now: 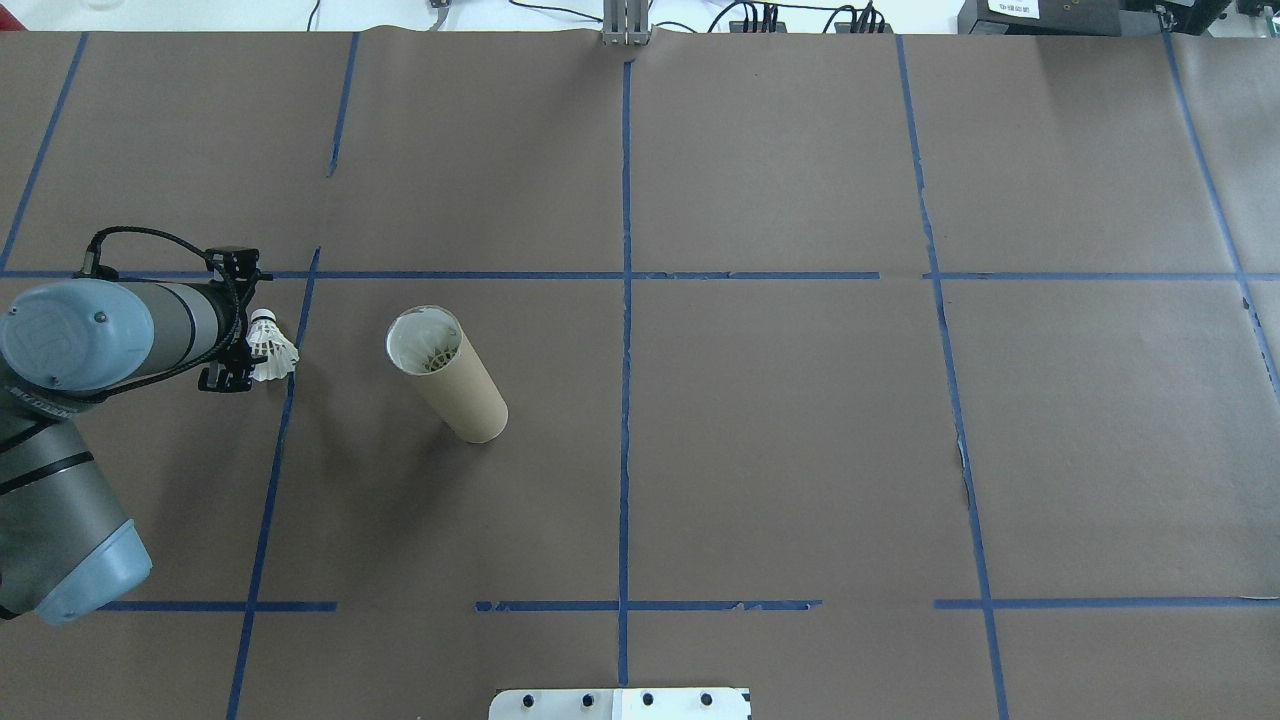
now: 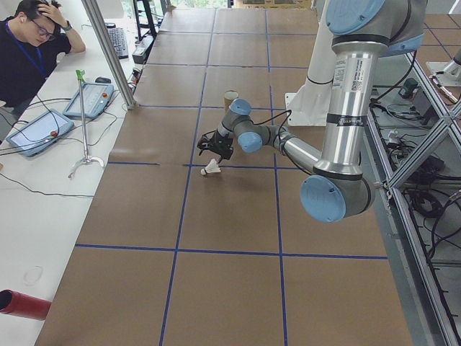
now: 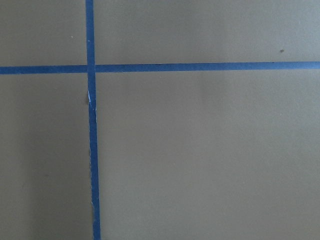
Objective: Collect badminton balls into bucket
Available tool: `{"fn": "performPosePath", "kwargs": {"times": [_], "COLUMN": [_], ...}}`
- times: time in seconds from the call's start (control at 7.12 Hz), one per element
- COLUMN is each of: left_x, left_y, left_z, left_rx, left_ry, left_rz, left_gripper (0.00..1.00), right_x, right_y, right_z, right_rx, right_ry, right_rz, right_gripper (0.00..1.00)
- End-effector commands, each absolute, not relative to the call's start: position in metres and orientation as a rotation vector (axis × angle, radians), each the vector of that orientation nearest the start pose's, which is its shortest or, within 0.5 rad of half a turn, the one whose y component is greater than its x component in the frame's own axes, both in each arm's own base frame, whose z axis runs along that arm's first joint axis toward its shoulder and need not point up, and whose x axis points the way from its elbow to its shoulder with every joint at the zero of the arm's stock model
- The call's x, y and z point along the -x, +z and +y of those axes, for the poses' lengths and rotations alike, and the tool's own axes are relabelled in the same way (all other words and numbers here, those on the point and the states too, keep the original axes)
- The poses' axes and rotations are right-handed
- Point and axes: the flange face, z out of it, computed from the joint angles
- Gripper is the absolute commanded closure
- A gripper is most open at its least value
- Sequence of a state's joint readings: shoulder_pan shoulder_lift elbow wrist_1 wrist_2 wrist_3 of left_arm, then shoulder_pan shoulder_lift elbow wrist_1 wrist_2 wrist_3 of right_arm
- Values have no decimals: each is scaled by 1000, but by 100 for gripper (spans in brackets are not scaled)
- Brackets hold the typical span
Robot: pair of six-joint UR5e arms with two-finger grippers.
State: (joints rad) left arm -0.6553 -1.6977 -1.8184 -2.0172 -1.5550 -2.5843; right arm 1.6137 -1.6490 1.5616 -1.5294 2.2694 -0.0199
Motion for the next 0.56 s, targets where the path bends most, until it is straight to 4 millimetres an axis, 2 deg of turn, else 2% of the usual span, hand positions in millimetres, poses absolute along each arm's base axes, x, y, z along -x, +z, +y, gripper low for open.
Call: {"fn": "performPosePath", "kwargs": {"times": [0.0,0.14,0.28,0.42], "left_x": [-365,-365,-365,-364], "left_y": [435,437,438,438], "left_z": [-451,-451,-451,-450], "left_rx": [153,163,161,158], "left_ry": [-1585,-1610,-1611,-1606], "left_rz": [907,906,906,904], "left_gripper": [11,35,64,81], "right_x": [-89,-89,-89,-89], "right_y": [701,701,701,701], "right_z": [-450,-450,-450,-450], "right_rx": [22,22,22,22], "right_ry": [38,38,38,38], "right_rz": [-699,-699,-700,-700], "right_gripper": [0,0,0,0]}}
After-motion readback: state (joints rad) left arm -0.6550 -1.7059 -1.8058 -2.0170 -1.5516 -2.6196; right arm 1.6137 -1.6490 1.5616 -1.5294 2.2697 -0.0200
